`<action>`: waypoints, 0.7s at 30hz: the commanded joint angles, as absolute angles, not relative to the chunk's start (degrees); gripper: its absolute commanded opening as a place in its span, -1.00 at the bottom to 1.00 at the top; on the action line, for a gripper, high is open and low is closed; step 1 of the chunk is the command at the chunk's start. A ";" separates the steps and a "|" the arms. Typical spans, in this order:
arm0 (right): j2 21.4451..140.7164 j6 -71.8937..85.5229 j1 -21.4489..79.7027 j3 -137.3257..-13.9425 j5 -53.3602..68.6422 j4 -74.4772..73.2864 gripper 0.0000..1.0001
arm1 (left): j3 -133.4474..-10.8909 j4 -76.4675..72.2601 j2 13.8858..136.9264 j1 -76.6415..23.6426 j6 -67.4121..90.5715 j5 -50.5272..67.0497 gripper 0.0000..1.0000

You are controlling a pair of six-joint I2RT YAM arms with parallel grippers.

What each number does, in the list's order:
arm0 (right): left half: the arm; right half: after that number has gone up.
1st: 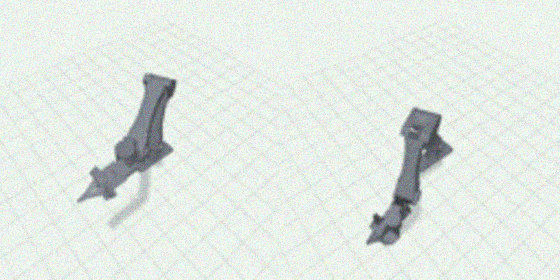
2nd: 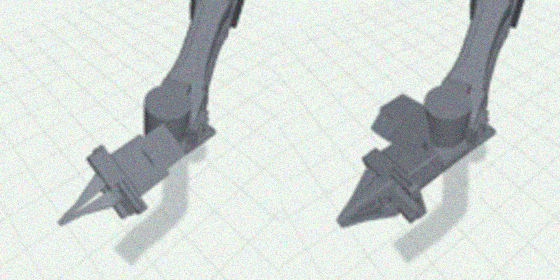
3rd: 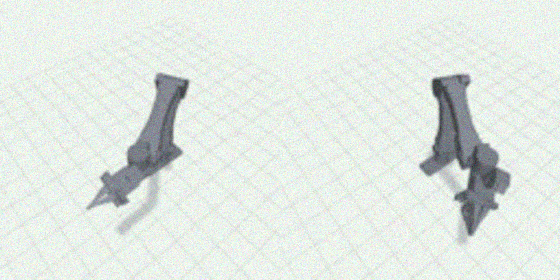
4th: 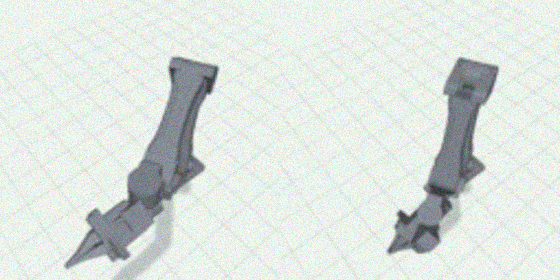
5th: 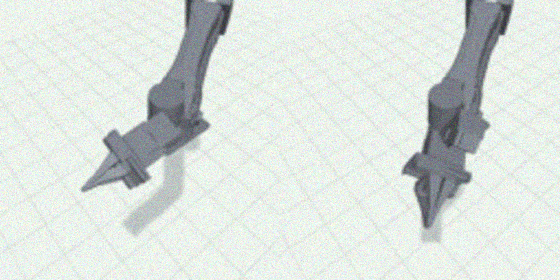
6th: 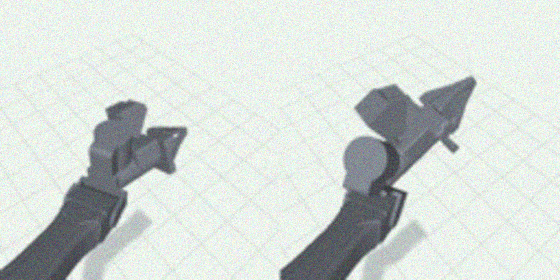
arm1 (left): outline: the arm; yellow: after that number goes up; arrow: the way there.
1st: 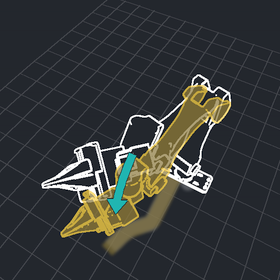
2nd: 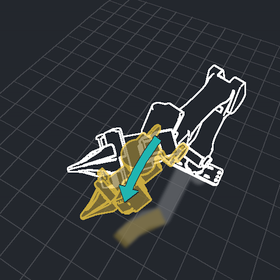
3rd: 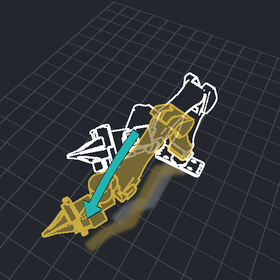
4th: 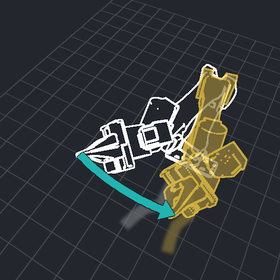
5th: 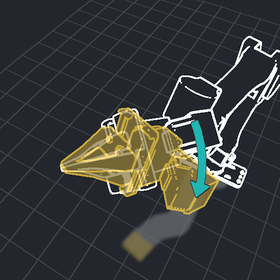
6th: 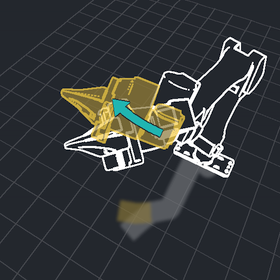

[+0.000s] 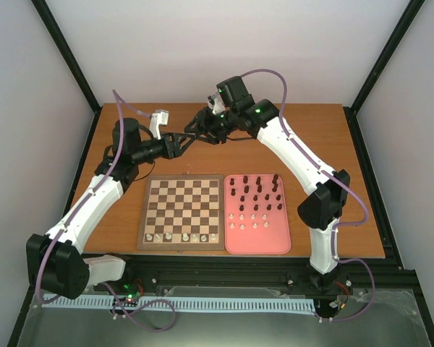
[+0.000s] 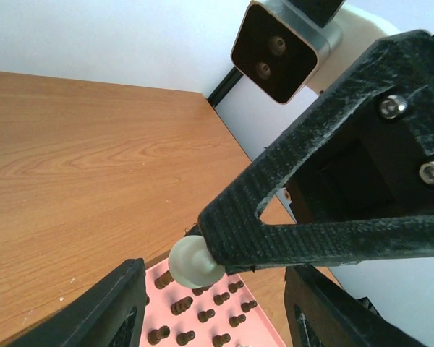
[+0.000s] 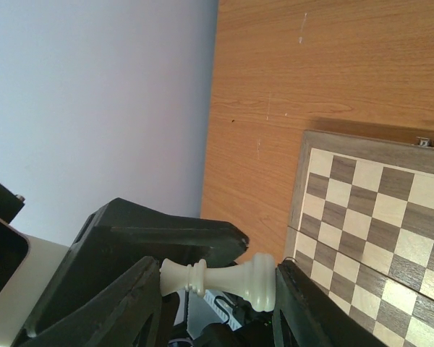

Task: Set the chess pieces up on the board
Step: Adjust the chess piece.

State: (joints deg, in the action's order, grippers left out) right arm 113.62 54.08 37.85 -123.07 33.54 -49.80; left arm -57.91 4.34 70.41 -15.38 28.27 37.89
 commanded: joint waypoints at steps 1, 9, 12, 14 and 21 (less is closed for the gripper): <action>113.41 54.59 37.79 -123.75 34.89 -48.72 -0.18 | -60.58 1.50 71.14 -16.17 28.56 37.14 0.16; 113.21 54.34 37.79 -123.49 34.80 -48.87 -0.18 | -61.53 2.24 71.73 -16.17 28.70 36.74 -0.13; 113.14 54.15 37.82 -123.27 34.81 -49.02 -0.18 | -61.89 2.82 71.29 -16.17 28.31 35.76 -0.12; 113.04 54.05 37.77 -123.06 34.72 -49.04 -0.18 | -62.21 3.00 71.15 -16.17 28.15 35.51 -0.12; 112.77 53.89 37.84 -122.72 34.72 -49.13 -0.18 | -62.07 2.49 70.84 -16.17 27.93 34.31 -0.43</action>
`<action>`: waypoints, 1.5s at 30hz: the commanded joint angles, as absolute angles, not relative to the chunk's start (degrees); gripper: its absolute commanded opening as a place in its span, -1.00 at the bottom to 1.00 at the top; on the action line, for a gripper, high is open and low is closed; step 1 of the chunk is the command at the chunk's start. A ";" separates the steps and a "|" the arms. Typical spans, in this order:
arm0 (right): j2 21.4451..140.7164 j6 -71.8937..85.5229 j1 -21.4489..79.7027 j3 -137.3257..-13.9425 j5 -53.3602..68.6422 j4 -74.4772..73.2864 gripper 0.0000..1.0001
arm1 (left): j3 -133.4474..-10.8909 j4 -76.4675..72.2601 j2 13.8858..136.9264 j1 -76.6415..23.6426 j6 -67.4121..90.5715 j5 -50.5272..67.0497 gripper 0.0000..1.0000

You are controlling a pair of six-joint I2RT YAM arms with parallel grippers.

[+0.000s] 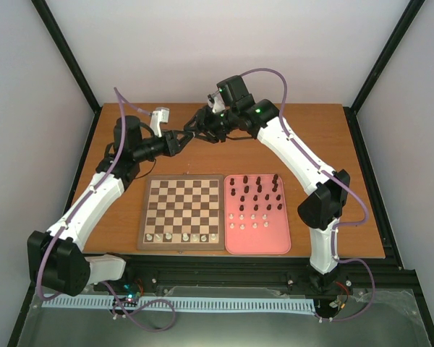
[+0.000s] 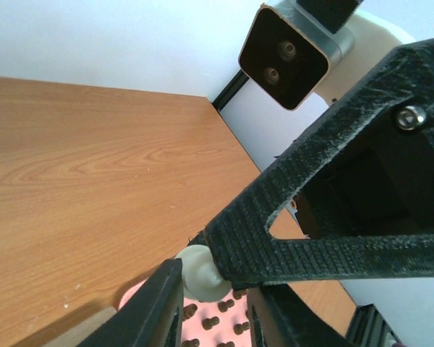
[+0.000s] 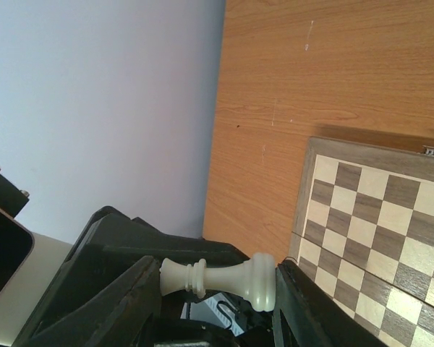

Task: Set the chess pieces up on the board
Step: Adjust the chess piece.

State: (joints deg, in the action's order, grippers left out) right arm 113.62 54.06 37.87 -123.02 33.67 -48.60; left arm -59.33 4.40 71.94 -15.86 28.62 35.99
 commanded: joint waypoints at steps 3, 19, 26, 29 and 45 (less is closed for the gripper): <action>112.44 53.96 37.84 -122.27 34.80 -49.04 -0.18 | -61.90 0.61 70.75 -16.17 27.93 34.31 -0.80; 111.70 53.52 37.82 -120.71 35.63 -48.46 -0.18 | -61.65 -3.70 70.46 -16.17 29.97 35.33 -0.60; 111.61 54.06 37.92 -121.02 37.86 -46.78 -0.18 | -58.46 -9.02 70.05 -16.18 30.95 33.89 -0.37; 112.18 55.33 38.50 -121.16 39.71 -45.79 -0.18 | -56.13 -15.03 69.71 -16.17 32.20 33.21 -0.36; 114.65 57.52 41.66 -126.19 43.41 -45.24 -0.18 | -53.50 -25.80 68.51 -16.26 31.41 29.33 -0.46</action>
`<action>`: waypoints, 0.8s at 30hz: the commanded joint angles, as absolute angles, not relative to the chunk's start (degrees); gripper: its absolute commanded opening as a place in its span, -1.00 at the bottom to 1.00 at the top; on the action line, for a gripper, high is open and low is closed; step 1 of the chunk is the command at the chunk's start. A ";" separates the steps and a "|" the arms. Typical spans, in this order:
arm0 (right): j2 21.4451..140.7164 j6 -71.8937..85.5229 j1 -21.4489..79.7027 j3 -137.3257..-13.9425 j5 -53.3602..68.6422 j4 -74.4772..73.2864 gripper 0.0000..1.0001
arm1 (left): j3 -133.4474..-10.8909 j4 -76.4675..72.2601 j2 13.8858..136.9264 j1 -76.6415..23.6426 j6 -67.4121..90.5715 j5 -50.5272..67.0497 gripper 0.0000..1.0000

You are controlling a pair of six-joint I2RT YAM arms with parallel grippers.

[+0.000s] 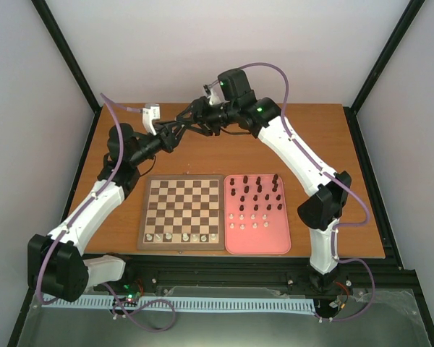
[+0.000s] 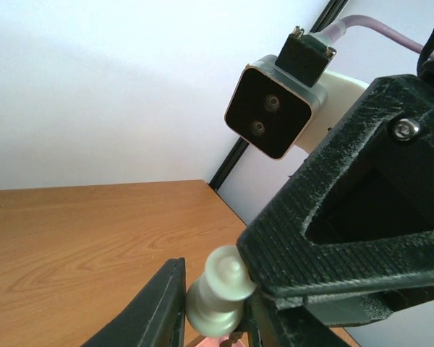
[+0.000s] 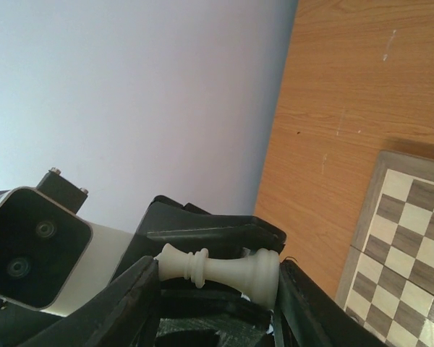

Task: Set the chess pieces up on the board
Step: Adjust the chess piece.

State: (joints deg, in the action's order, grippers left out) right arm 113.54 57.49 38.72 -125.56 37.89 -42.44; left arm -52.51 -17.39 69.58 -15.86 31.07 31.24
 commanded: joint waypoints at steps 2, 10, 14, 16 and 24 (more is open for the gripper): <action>114.58 57.50 41.66 -126.06 43.49 -45.41 -0.18 | -53.43 -27.12 68.51 -16.26 32.33 28.79 -0.54; 113.55 56.86 41.69 -123.23 43.77 -45.75 -0.17 | -54.42 -29.07 69.21 -16.26 33.08 28.27 -0.82; 112.77 56.84 41.73 -121.25 43.84 -45.24 -0.17 | -54.89 -30.11 69.68 -16.30 33.29 28.28 -0.91; 112.64 56.83 41.75 -120.80 43.92 -45.18 -0.17 | -55.35 -30.32 70.06 -16.28 33.64 28.40 -0.95; 112.70 57.75 41.70 -120.31 45.95 -43.13 -0.17 | -57.33 -31.71 70.48 -16.26 35.47 27.92 -0.83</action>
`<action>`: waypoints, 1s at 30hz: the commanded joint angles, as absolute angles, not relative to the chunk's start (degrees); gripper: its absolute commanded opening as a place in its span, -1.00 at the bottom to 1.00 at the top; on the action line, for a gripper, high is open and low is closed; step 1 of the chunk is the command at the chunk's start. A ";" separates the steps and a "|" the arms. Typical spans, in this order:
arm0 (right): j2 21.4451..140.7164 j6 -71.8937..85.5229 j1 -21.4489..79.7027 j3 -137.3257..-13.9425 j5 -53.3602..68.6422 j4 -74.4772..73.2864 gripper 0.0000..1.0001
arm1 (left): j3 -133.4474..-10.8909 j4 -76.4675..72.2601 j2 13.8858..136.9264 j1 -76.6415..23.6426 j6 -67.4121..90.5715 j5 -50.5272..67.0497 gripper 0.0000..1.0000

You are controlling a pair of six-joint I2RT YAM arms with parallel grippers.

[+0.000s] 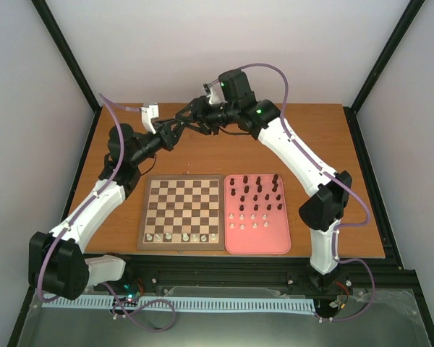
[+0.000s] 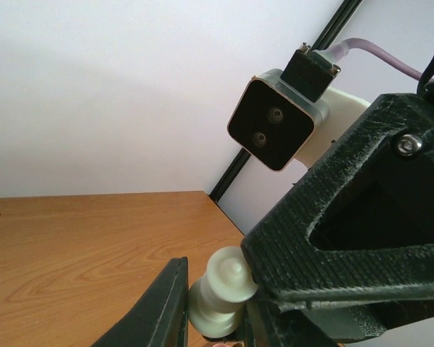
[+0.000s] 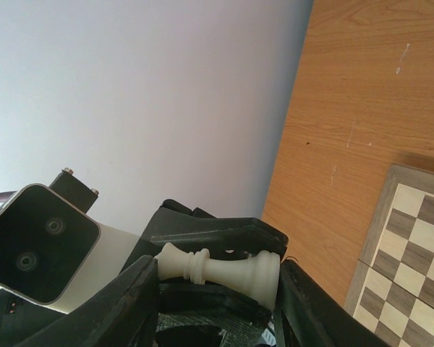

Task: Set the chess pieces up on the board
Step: Adjust the chess piece.

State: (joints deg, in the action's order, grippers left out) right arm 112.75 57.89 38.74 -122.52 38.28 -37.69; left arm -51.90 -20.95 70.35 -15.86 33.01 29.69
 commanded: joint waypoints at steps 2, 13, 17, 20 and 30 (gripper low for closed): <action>112.79 58.49 41.71 -120.47 46.87 -41.84 -0.17 | -58.02 -31.54 70.81 -16.26 36.01 27.82 -0.61; 113.20 60.19 41.75 -120.56 48.27 -39.71 -0.17 | -58.56 -34.19 70.51 -16.26 36.54 27.68 -0.35; 113.14 59.73 41.76 -120.50 48.51 -40.37 -0.17 | -58.71 -34.81 70.66 -16.26 37.43 26.20 -0.50; 113.13 59.43 41.74 -120.50 48.64 -40.60 -0.17 | -58.41 -35.60 70.46 -16.26 37.07 25.05 -0.77; 112.91 57.40 41.74 -120.44 47.74 -43.02 0.08 | -60.74 -30.85 70.23 -16.26 32.94 25.80 -0.98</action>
